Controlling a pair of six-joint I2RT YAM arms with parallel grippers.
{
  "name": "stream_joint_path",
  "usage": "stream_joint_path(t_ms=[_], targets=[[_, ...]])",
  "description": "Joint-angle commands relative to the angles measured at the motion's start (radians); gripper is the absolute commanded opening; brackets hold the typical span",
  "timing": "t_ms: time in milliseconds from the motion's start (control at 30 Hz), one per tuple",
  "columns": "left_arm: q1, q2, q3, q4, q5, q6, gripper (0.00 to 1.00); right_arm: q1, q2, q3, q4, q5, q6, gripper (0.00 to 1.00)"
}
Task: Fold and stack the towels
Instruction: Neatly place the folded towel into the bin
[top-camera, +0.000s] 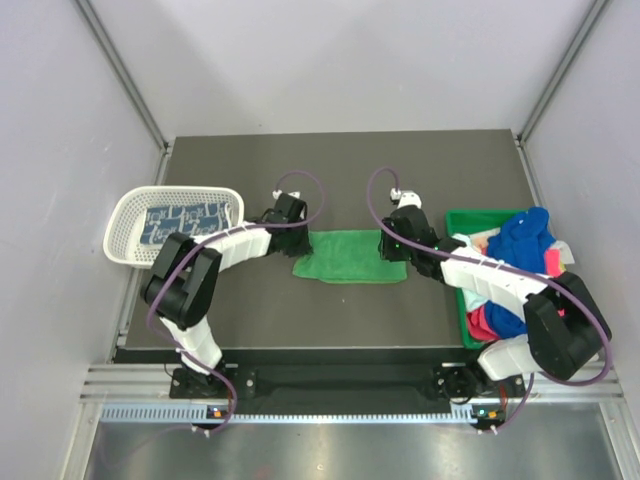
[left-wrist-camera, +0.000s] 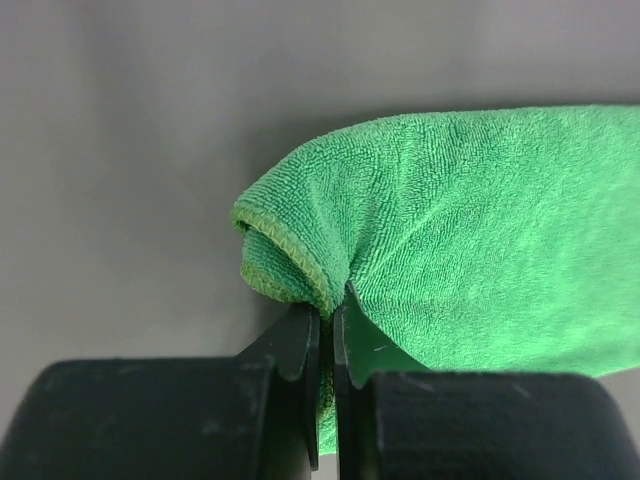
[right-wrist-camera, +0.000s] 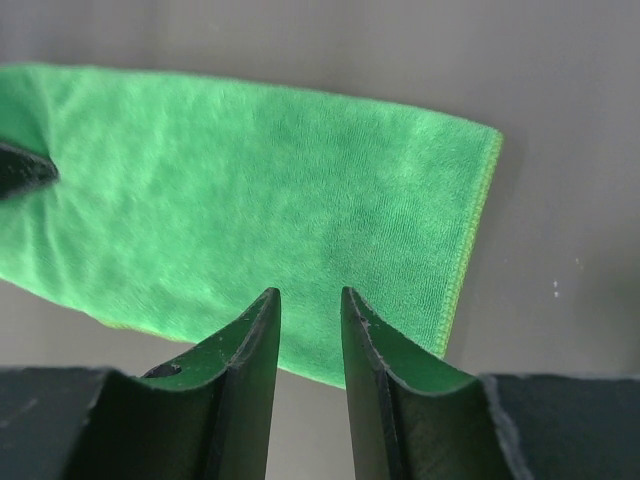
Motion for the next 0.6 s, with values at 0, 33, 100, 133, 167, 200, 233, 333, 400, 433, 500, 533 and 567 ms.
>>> stream_joint_path(t_ms=[0,33,100,133,167,200,233,333,400,433,500,533,567], targets=[[-0.028,-0.070,0.069,-0.242,-0.197,0.049,0.00,0.017,-0.006,0.076,-0.003,-0.009,-0.028,0.31],[-0.037,-0.079,0.092,-0.273,-0.269,0.054,0.00,0.017,-0.007,0.089,-0.007,-0.009,-0.035,0.31],[-0.063,-0.093,0.153,-0.353,-0.342,0.061,0.00,0.017,0.000,0.098,-0.013,-0.011,-0.042,0.31],[-0.072,-0.096,0.170,-0.374,-0.407,0.063,0.00,0.015,0.002,0.106,-0.014,-0.017,-0.046,0.31],[-0.092,-0.099,0.187,-0.393,-0.434,0.064,0.00,0.015,0.003,0.107,-0.012,-0.020,-0.048,0.31],[-0.100,-0.096,0.218,-0.429,-0.458,0.063,0.00,0.015,0.006,0.109,-0.010,-0.026,-0.049,0.31],[-0.112,-0.096,0.229,-0.445,-0.483,0.063,0.00,0.015,0.006,0.110,-0.014,-0.026,-0.051,0.31],[-0.129,-0.089,0.270,-0.502,-0.578,0.057,0.00,0.015,0.011,0.112,-0.012,-0.028,-0.057,0.31],[-0.135,-0.079,0.287,-0.528,-0.653,0.051,0.00,0.015,0.009,0.109,-0.009,-0.032,-0.058,0.31],[-0.143,-0.079,0.307,-0.563,-0.678,0.046,0.00,0.015,0.008,0.106,-0.007,-0.035,-0.058,0.31],[-0.155,-0.075,0.330,-0.598,-0.777,0.029,0.00,0.015,0.006,0.103,-0.001,-0.041,-0.060,0.31],[-0.169,-0.073,0.353,-0.638,-0.817,0.022,0.00,0.015,0.008,0.099,0.002,-0.044,-0.061,0.31],[-0.178,-0.069,0.367,-0.663,-0.854,0.003,0.00,0.015,0.008,0.099,0.002,-0.046,-0.058,0.31]])
